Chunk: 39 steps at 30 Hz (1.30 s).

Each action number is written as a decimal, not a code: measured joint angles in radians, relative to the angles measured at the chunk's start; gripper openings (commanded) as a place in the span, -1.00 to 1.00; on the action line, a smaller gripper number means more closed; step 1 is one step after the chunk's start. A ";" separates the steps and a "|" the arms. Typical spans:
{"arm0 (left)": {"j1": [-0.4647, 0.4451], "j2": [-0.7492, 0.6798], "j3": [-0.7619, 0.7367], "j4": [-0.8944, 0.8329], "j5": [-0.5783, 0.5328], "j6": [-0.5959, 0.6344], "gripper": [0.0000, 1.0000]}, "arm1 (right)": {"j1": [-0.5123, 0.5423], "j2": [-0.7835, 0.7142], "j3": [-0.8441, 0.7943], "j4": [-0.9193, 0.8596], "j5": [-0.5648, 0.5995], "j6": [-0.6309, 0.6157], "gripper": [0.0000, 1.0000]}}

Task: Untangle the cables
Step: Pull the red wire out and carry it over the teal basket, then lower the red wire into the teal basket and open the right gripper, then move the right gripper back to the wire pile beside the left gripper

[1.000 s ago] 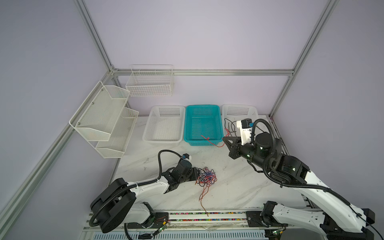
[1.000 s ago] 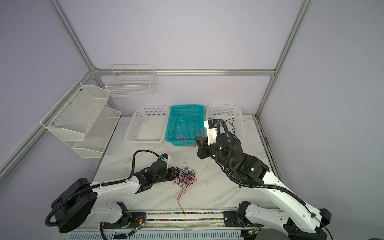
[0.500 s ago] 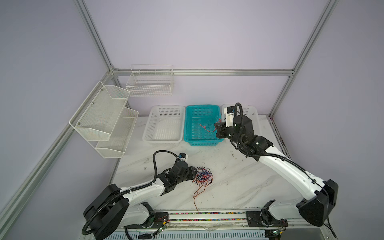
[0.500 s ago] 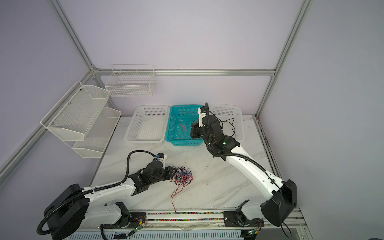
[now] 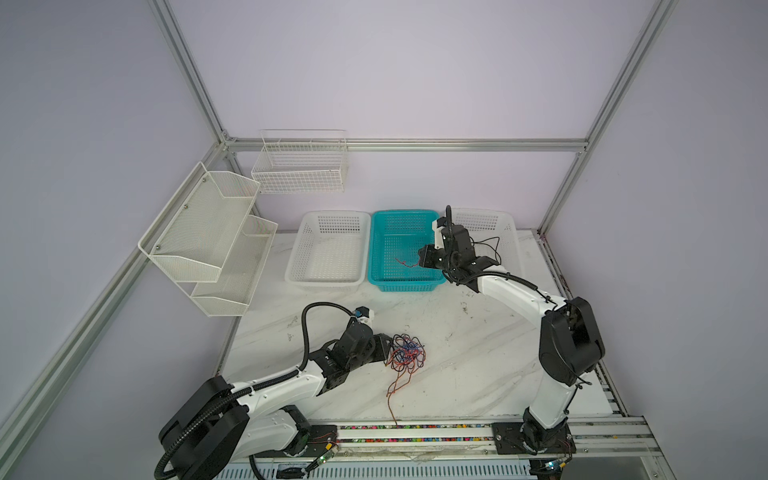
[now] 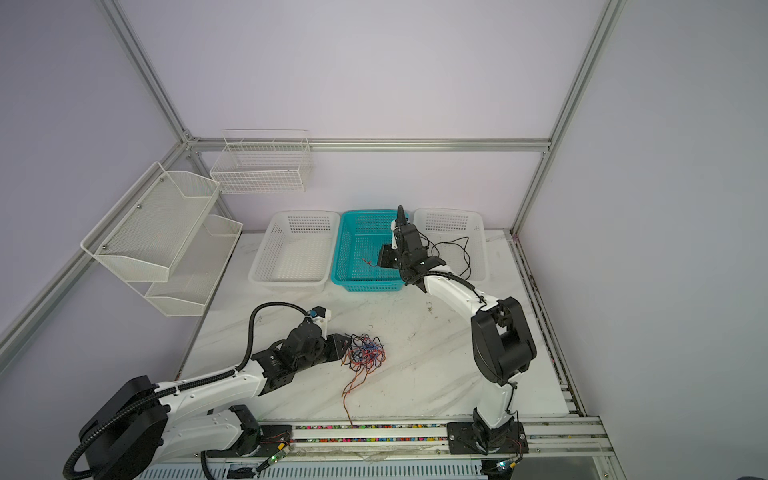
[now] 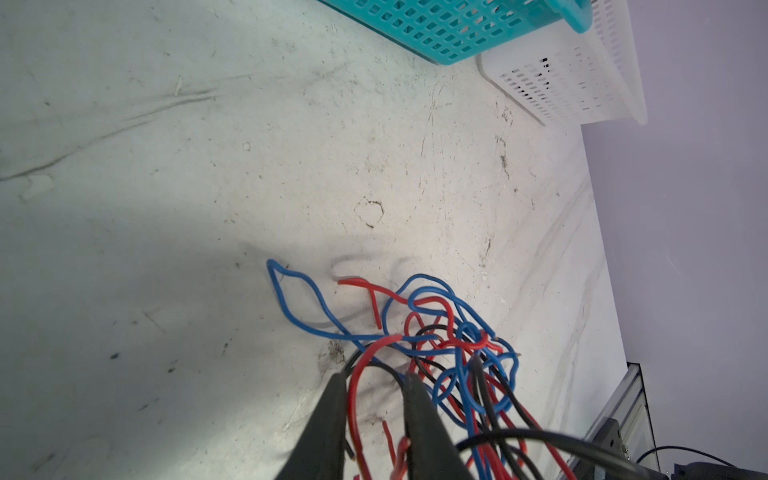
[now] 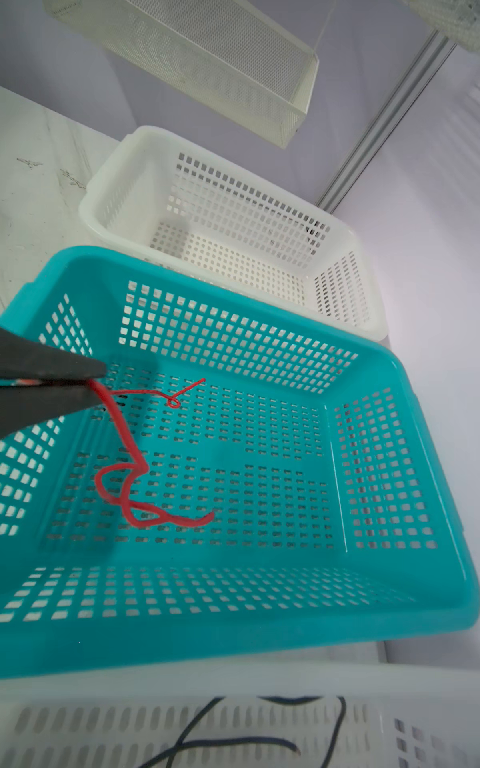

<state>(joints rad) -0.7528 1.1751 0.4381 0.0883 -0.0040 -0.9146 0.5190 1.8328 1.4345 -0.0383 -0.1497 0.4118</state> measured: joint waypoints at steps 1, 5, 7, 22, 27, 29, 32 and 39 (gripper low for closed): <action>0.000 -0.001 -0.001 0.000 0.000 -0.002 -0.50 | 0.000 0.016 0.008 0.001 -0.004 0.002 -1.00; 0.000 -0.010 -0.005 0.000 0.000 -0.008 -0.50 | 0.001 0.068 0.035 0.005 -0.017 0.005 -0.85; 0.000 -0.013 -0.005 -0.002 0.000 -0.010 -0.50 | 0.001 0.075 0.038 0.005 -0.023 0.008 -0.71; 0.000 -0.025 -0.005 -0.008 0.001 -0.010 -0.51 | 0.001 -0.156 -0.053 0.000 0.037 0.026 0.10; 0.000 -0.021 -0.004 -0.012 0.000 -0.010 -0.53 | 0.004 -0.349 -0.155 0.025 0.029 0.026 0.11; 0.000 -0.021 -0.004 -0.015 0.000 -0.009 -0.54 | 0.010 -0.408 -0.206 0.028 0.013 0.026 0.11; 0.000 -0.020 -0.004 -0.022 0.000 -0.009 -0.56 | 0.032 -0.491 -0.306 0.025 -0.013 0.025 0.11; 0.002 -0.011 -0.003 -0.034 0.001 -0.007 -0.61 | 0.124 -0.708 -0.540 0.000 -0.058 0.025 0.10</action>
<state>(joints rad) -0.7509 1.1645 0.4347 0.0540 -0.0032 -0.9215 0.6426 1.1248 0.8944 -0.0380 -0.2081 0.4366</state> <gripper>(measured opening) 0.202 0.551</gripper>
